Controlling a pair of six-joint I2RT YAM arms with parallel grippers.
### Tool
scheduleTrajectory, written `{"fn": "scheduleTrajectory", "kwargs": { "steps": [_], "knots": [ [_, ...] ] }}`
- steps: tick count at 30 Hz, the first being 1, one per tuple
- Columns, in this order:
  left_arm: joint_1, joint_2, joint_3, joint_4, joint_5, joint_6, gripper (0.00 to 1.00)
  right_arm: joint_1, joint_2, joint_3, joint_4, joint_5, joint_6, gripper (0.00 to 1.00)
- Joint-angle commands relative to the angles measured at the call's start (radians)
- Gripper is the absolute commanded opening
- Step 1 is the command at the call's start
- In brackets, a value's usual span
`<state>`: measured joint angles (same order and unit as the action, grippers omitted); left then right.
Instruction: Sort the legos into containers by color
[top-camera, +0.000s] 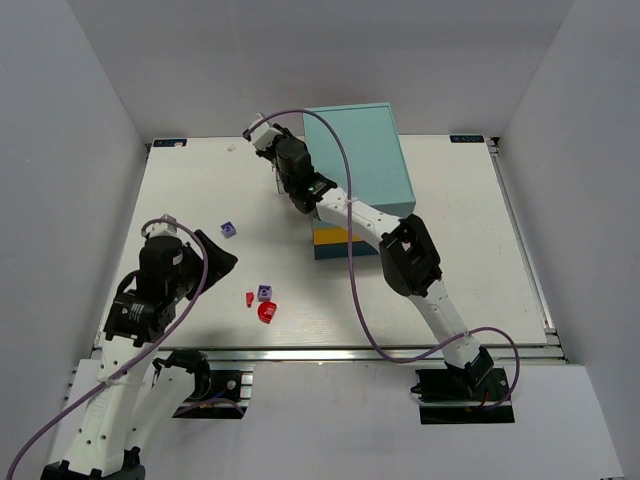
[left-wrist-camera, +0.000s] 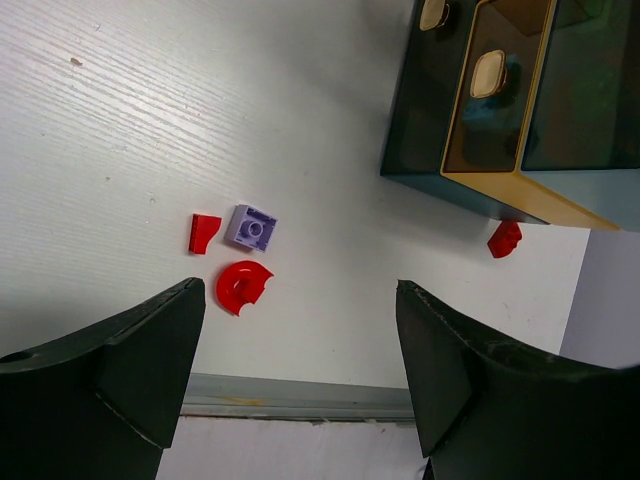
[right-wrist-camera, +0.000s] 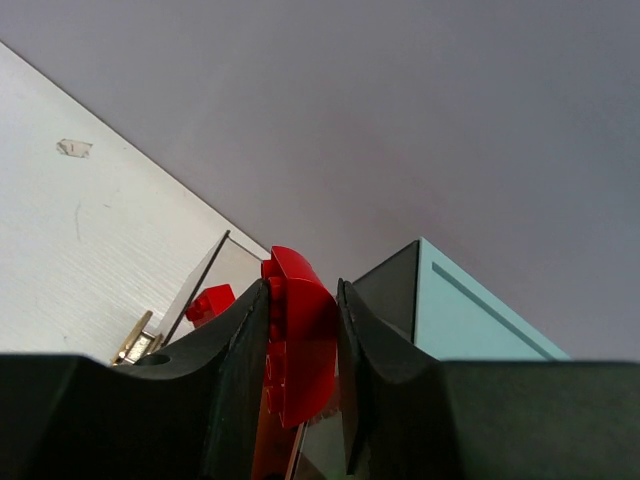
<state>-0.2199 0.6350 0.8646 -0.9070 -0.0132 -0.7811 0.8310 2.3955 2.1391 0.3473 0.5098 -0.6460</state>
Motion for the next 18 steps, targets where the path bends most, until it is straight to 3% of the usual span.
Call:
{"fn": "scheduleTrajectory", "kwargs": {
  "steps": [1, 6, 14, 18],
  "knots": [
    [0.002, -0.014, 0.011, -0.009, -0.010, -0.012, 0.87, -0.013, -0.013, 0.022, 0.067, 0.029, 0.016, 0.25],
    [0.002, -0.018, 0.011, -0.013, -0.001, -0.015, 0.87, -0.018, -0.027, 0.001, 0.067, 0.018, 0.023, 0.46],
    [0.002, 0.017, -0.019, 0.025, 0.101, -0.015, 0.87, -0.026, -0.053, -0.021, 0.055, -0.005, 0.040, 0.51],
    [-0.007, 0.044, -0.021, 0.037, 0.127, -0.018, 0.84, -0.023, -0.088, -0.031, 0.047, -0.020, 0.062, 0.50]
  ]
}}
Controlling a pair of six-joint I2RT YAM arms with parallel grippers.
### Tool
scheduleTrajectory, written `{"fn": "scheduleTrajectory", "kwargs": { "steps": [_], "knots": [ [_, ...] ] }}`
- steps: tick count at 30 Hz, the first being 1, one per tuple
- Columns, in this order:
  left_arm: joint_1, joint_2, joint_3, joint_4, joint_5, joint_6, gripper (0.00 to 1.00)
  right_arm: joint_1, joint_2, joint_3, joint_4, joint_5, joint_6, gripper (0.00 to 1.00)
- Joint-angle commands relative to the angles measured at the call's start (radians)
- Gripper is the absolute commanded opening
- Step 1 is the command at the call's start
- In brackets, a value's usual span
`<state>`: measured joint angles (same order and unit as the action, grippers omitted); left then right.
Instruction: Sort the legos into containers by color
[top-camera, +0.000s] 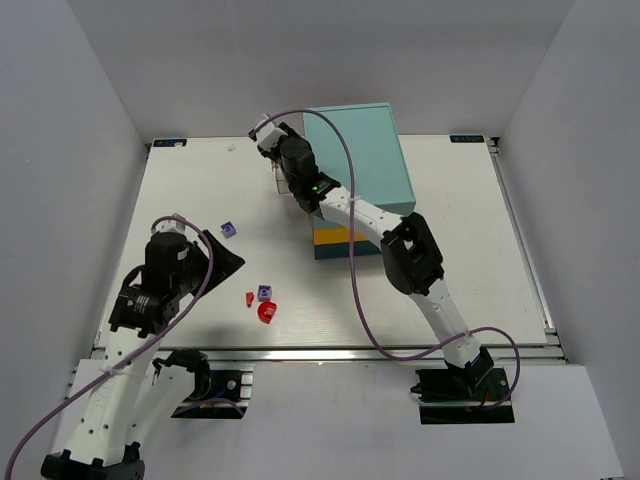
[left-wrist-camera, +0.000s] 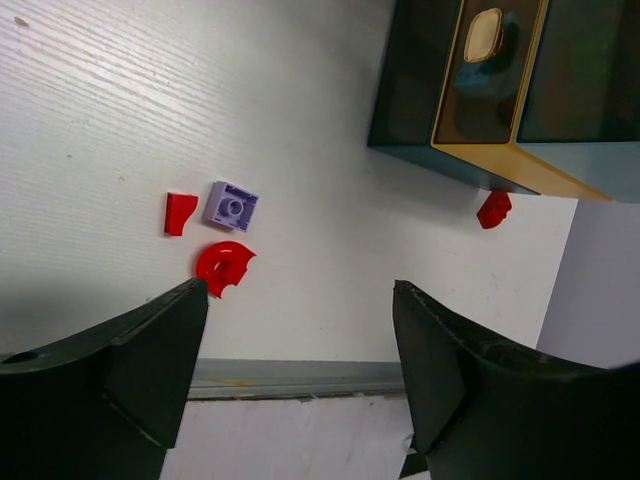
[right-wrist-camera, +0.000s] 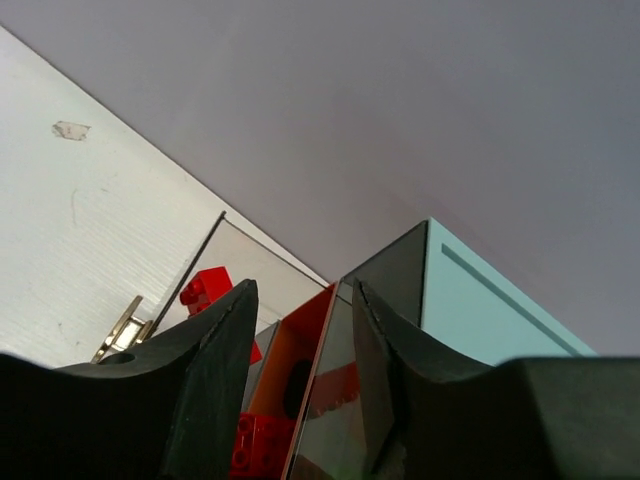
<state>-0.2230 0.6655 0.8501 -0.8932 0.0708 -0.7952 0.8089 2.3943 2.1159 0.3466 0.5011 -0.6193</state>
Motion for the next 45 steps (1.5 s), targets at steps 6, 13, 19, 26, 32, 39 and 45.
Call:
{"fn": "scheduleTrajectory", "kwargs": {
  "steps": [6, 13, 19, 26, 32, 39, 45],
  "knots": [
    [-0.004, 0.086, -0.052, 0.030, 0.138, -0.029, 0.51, -0.028, -0.409, -0.281, -0.033, -0.556, 0.130, 0.41],
    [-0.013, 0.227, -0.091, 0.028, 0.210, -0.036, 0.36, -0.073, -0.665, -0.373, -0.568, -1.411, -0.113, 0.58],
    [-0.033, 0.409, -0.108, 0.014, 0.254, 0.031, 0.71, -0.076, -0.762, -0.391, -0.969, -1.541, -0.338, 0.78],
    [-0.093, 0.567, -0.080, 0.045, 0.204, 0.059, 0.81, -0.086, -0.993, -0.655, -0.853, -1.492, -0.242, 0.81],
    [-0.173, 0.687, -0.017, 0.063, 0.138, 0.060, 0.81, -0.111, -1.113, -0.770, -0.739, -1.452, -0.086, 0.81],
    [-0.245, 0.812, 0.035, 0.060, 0.031, 0.045, 0.79, -0.146, -1.173, -0.832, -0.706, -1.441, -0.028, 0.82],
    [-0.300, 0.888, 0.035, 0.069, -0.035, 0.028, 0.76, -0.175, -1.195, -0.859, -0.667, -1.448, 0.024, 0.82]
  ]
}}
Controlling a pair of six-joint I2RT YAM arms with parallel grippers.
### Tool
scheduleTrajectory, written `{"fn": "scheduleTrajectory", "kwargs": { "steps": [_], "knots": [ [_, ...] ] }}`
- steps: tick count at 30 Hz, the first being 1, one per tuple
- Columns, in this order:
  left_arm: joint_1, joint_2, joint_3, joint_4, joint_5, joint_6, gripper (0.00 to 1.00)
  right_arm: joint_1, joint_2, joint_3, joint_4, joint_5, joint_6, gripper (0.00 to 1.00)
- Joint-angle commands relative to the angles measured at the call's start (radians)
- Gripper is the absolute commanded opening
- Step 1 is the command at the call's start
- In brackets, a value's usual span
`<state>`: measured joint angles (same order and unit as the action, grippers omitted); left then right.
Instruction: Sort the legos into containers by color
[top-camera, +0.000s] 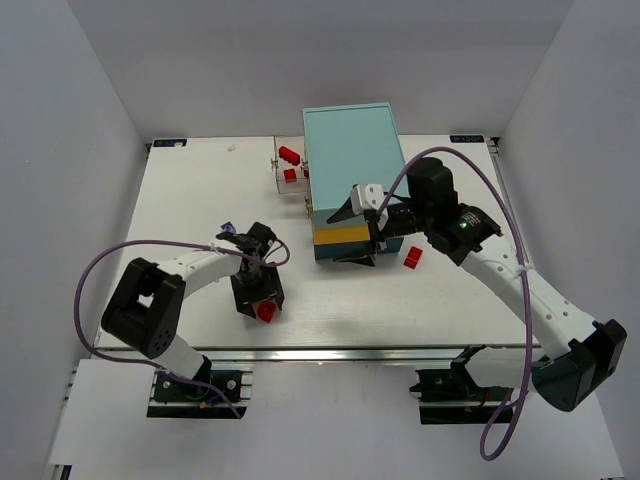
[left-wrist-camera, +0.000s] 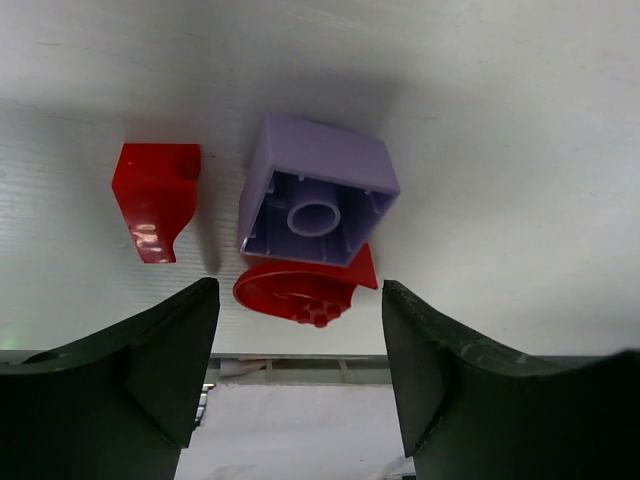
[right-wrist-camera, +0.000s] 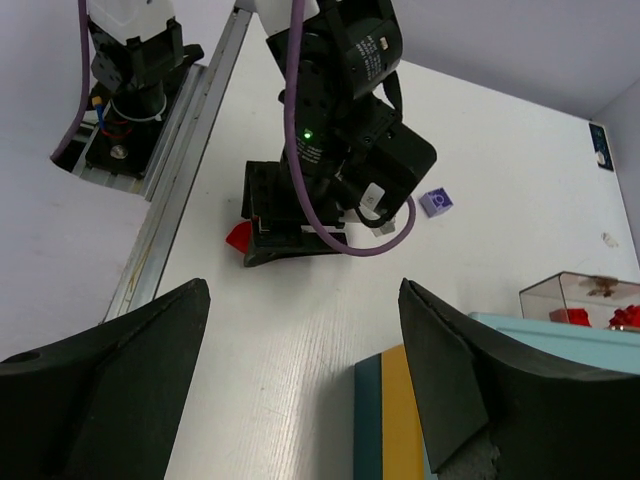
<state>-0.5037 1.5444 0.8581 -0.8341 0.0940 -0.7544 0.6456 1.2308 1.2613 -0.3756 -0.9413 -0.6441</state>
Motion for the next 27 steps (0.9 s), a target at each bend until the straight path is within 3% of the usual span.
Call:
{"fn": "scheduleTrajectory", "kwargs": {
  "steps": [1, 4, 11, 19, 22, 27],
  "knots": [
    [-0.031, 0.016, 0.028, 0.010, -0.065, -0.014, 0.75, -0.018, -0.033, -0.008, 0.061, -0.005, 0.055, 0.82],
    [-0.058, 0.037, 0.036, 0.016, -0.077, -0.019, 0.73, -0.035, -0.040, -0.025, 0.078, -0.010, 0.077, 0.82],
    [-0.101, 0.062, 0.048, 0.040, -0.120, -0.036, 0.45, -0.064, -0.050, -0.046, 0.106, -0.025, 0.118, 0.82],
    [-0.141, -0.096, 0.064, 0.053, -0.120, -0.025, 0.20, -0.081, -0.066, -0.057, 0.118, -0.045, 0.153, 0.81],
    [-0.141, -0.223, 0.064, 0.096, -0.108, 0.003, 0.18, -0.087, -0.074, -0.062, 0.135, -0.042, 0.169, 0.81],
    [-0.118, -0.334, 0.158, 0.049, -0.201, 0.026, 0.18, -0.095, -0.086, -0.060, 0.156, -0.036, 0.195, 0.81]
  ]
}}
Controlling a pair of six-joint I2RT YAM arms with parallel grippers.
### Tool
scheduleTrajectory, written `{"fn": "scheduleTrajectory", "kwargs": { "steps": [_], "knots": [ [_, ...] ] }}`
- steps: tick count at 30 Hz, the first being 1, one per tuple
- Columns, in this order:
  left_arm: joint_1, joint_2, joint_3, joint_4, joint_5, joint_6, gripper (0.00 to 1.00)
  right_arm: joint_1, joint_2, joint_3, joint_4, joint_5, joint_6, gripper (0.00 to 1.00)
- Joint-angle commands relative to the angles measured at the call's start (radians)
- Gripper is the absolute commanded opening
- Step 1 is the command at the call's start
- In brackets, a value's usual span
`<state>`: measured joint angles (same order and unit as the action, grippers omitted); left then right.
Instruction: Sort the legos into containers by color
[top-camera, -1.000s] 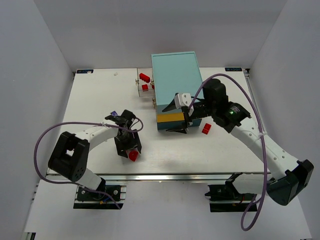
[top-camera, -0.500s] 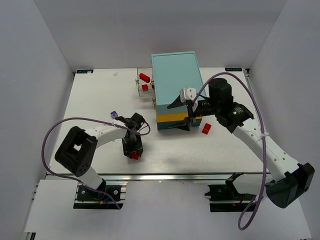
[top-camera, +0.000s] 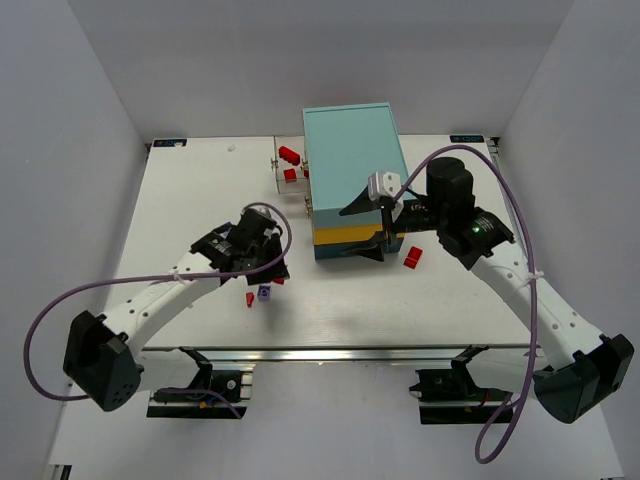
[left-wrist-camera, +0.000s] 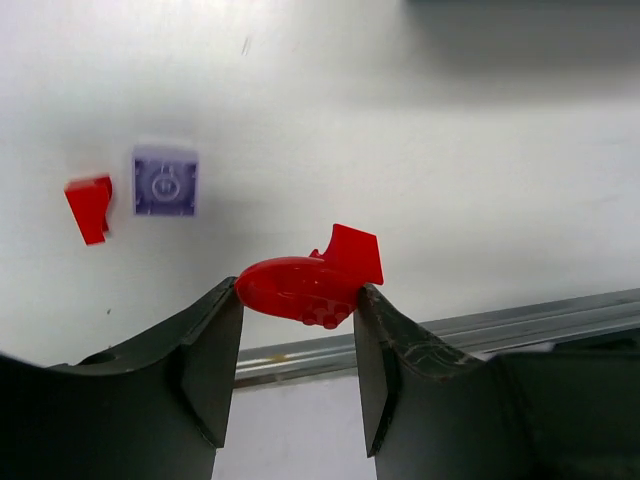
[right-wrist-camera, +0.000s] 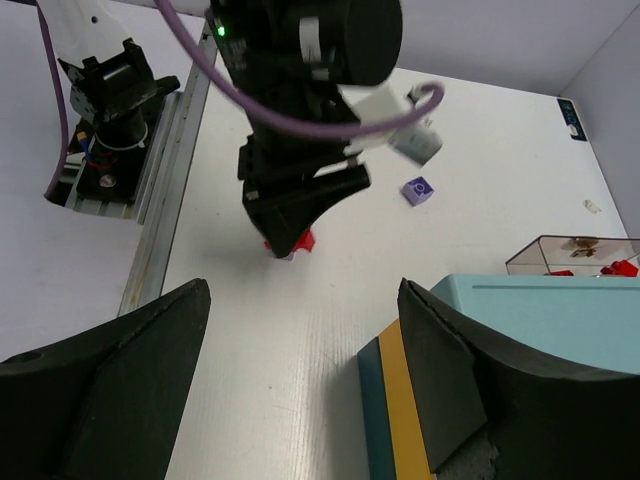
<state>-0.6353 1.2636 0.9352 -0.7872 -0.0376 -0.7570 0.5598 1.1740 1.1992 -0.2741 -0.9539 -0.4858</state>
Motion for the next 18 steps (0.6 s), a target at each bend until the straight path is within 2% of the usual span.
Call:
{"fn": "scheduleTrajectory", "kwargs": {
  "steps": [1, 5, 9, 14, 18],
  "knots": [
    [0.014, -0.059, 0.108, -0.006, -0.088, 0.034, 0.19, -0.008, -0.033, 0.002, 0.061, -0.020, 0.042, 0.81],
    [0.025, 0.011, 0.256, -0.058, -0.214, 0.076, 0.19, -0.015, -0.039, 0.002, 0.070, -0.011, 0.055, 0.81],
    [0.060, 0.118, 0.404, -0.066, -0.263, 0.145, 0.19, -0.018, -0.051, 0.002, 0.070, 0.015, 0.053, 0.81],
    [0.141, 0.246, 0.610, -0.055, -0.289, 0.212, 0.19, -0.026, -0.077, -0.001, 0.053, 0.040, 0.032, 0.81],
    [0.206, 0.380, 0.760, -0.027, -0.251, 0.283, 0.18, -0.040, -0.094, -0.010, 0.041, 0.060, 0.024, 0.81]
  ]
}}
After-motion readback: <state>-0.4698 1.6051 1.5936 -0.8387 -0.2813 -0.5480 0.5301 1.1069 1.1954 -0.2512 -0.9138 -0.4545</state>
